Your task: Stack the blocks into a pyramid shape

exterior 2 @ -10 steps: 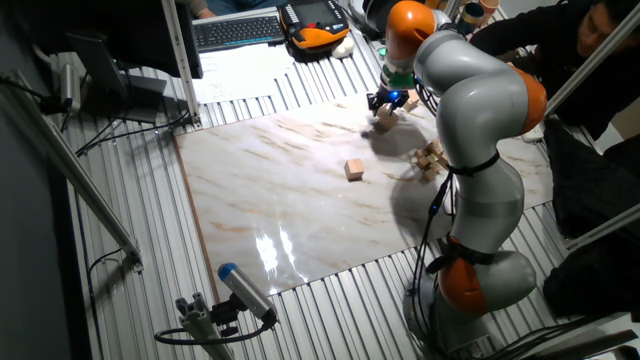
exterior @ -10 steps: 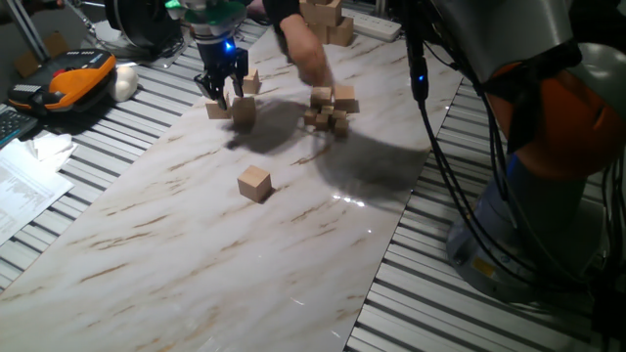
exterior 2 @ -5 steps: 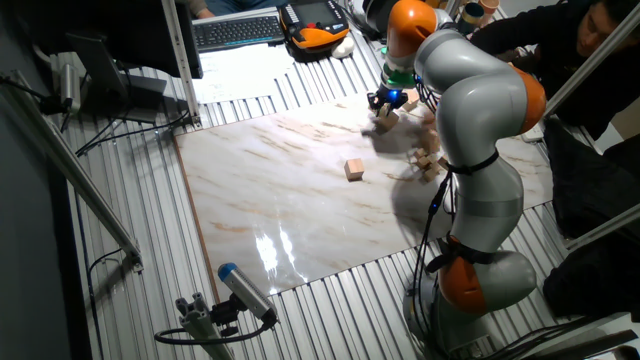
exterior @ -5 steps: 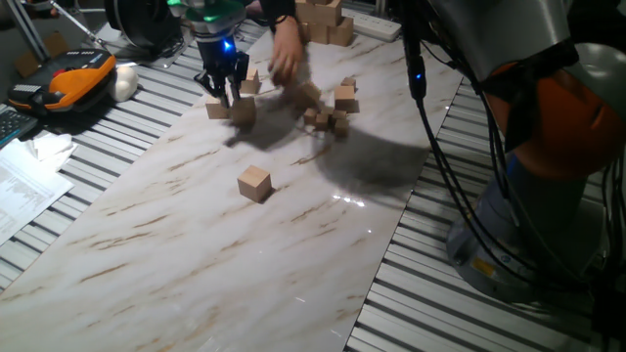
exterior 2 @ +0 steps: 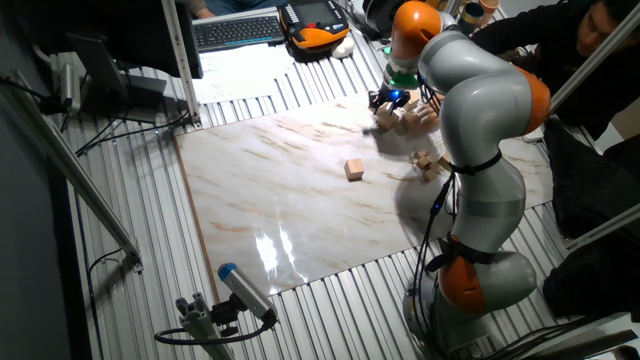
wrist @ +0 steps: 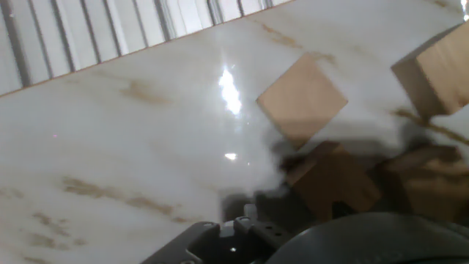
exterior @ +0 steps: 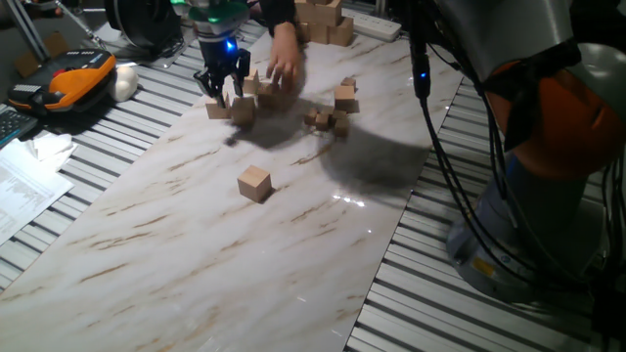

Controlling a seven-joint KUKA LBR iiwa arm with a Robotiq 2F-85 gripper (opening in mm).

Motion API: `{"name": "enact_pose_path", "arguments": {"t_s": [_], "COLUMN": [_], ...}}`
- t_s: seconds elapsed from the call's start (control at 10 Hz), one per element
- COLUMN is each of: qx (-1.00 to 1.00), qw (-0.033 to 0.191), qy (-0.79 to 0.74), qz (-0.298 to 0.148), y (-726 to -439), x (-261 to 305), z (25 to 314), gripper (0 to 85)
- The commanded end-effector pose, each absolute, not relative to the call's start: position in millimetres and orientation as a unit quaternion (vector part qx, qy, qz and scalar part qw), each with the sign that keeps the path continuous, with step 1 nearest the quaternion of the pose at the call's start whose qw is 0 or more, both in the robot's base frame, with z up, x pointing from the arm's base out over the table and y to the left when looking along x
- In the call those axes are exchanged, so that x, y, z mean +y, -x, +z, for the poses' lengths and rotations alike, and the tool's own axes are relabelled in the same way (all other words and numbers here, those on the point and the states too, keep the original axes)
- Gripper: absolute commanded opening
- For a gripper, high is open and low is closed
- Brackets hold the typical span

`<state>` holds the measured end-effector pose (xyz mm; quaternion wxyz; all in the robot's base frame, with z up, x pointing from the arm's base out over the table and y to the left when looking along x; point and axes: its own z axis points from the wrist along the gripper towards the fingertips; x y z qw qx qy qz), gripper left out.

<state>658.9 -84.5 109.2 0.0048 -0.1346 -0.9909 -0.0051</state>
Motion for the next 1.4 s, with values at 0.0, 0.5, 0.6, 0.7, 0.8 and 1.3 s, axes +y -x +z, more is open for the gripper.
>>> {"name": "enact_pose_path", "arguments": {"t_s": [0.0, 0.5, 0.6, 0.7, 0.8, 1.3], "qx": [-0.988, -0.959, -0.949, -0.941, -0.932, -0.886], "qw": [0.007, -0.013, -0.015, -0.019, -0.022, -0.032], "qy": [0.153, 0.283, 0.315, 0.337, 0.361, 0.459], "qz": [-0.001, 0.007, 0.002, 0.005, 0.018, 0.054], "y": [-663.7, -653.4, -650.1, -646.3, -643.1, -638.6], "x": [-99.3, -123.9, -129.0, -131.3, -127.5, -117.5], "z": [111.1, 95.7, 92.5, 88.8, 86.1, 79.0], "gripper": [51.0, 68.0, 68.0, 68.0, 68.0, 68.0]}}
